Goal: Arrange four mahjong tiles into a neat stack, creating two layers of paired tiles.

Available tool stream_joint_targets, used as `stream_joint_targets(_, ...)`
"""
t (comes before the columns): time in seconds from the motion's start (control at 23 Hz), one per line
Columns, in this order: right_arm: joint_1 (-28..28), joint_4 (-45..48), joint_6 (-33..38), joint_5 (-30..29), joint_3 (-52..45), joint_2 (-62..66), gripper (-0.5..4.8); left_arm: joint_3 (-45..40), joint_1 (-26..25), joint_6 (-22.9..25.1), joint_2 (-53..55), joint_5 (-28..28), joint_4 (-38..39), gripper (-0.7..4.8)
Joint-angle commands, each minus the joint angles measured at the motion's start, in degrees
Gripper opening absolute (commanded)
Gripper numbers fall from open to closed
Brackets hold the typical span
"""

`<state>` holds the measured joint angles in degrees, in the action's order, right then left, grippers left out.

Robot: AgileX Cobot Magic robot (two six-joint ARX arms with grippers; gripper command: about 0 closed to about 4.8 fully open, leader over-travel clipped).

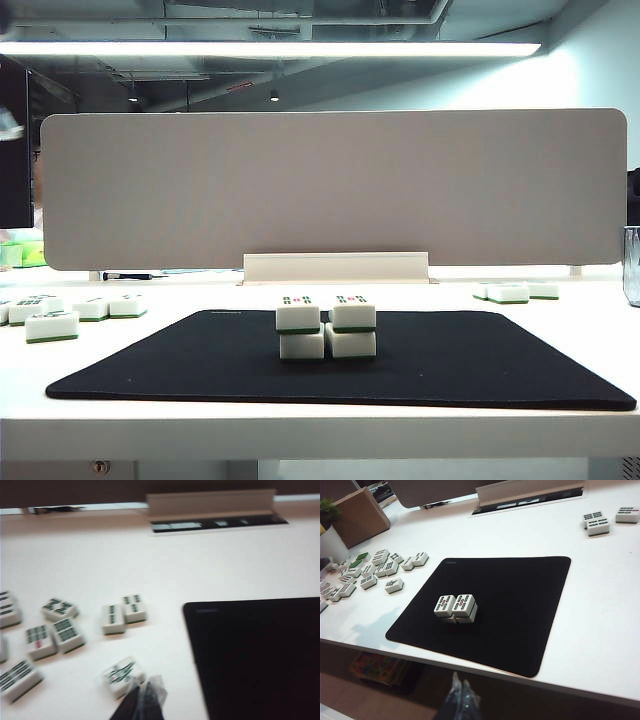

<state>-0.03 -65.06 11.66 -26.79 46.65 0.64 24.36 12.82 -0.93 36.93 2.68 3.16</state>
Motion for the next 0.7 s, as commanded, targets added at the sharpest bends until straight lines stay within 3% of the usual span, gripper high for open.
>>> stream_joint_targets(0.04, 0.00, 0.57, -0.13, -0.11, 0.15, -0.68, -0.01, -8.17, -3.76, -1.01, -6.84, 0.07, -4.76, -0.06)
stream_joint_targets(0.39, 0.02, 0.59, -0.13, -0.11, 0.15, -0.68, -0.01, -20.48, -9.97, -3.02, -17.92, -0.44, -10.16, -0.06)
stream_joint_targets(0.57, 0.00, 0.57, -0.13, -0.13, 0.15, -0.68, -0.01, -24.02, -12.04, -3.85, -21.64, -0.50, -10.10, -0.06)
stream_joint_targets(0.7, 0.02, 0.57, -0.13, -0.11, 0.15, -0.68, -0.01, -24.02, -13.42, -3.58, -24.37, -0.28, -5.46, -0.06)
